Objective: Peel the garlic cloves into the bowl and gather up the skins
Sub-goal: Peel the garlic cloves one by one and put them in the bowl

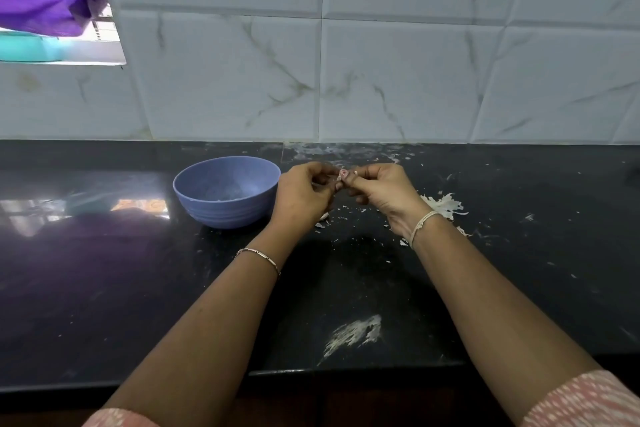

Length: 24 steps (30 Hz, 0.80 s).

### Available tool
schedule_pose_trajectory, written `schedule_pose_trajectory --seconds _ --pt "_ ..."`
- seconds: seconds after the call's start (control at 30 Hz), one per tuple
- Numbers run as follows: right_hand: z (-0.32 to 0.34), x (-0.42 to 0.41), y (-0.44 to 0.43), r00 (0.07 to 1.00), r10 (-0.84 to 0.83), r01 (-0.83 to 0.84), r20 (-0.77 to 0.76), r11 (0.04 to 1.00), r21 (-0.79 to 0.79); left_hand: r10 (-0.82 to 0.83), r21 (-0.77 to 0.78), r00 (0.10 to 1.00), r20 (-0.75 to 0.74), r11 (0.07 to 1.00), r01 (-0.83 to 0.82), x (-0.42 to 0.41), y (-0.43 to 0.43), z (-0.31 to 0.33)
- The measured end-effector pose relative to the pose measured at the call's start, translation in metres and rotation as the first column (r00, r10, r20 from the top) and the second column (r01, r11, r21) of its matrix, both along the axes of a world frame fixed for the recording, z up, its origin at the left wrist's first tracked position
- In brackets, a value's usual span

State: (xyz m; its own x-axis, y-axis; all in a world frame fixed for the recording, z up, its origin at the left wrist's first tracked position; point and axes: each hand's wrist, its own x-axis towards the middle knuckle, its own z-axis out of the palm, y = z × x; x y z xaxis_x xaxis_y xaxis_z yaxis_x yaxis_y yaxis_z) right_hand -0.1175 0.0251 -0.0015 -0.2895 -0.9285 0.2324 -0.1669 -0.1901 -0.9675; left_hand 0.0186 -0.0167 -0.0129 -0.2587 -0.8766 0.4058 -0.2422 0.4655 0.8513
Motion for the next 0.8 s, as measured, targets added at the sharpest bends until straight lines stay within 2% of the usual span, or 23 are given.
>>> schedule_pose_trajectory --seconds 0.13,0.3,0.8 --pt "-0.0027 -0.0005 -0.0042 0.999 0.028 -0.029 0.033 0.998 0.047 -0.005 0.055 0.999 -0.046 0.998 0.007 0.0023 0.0001 -0.0001" --pt "-0.0035 -0.002 -0.0047 0.991 0.063 -0.072 0.117 0.995 0.075 0.014 0.045 0.999 -0.04 0.999 -0.012 0.0035 0.0014 0.0004" --pt "-0.0019 -0.0017 -0.0055 0.998 -0.034 0.03 0.049 0.997 0.076 0.055 -0.048 0.996 0.073 0.997 -0.052 0.0011 0.0003 -0.0015"
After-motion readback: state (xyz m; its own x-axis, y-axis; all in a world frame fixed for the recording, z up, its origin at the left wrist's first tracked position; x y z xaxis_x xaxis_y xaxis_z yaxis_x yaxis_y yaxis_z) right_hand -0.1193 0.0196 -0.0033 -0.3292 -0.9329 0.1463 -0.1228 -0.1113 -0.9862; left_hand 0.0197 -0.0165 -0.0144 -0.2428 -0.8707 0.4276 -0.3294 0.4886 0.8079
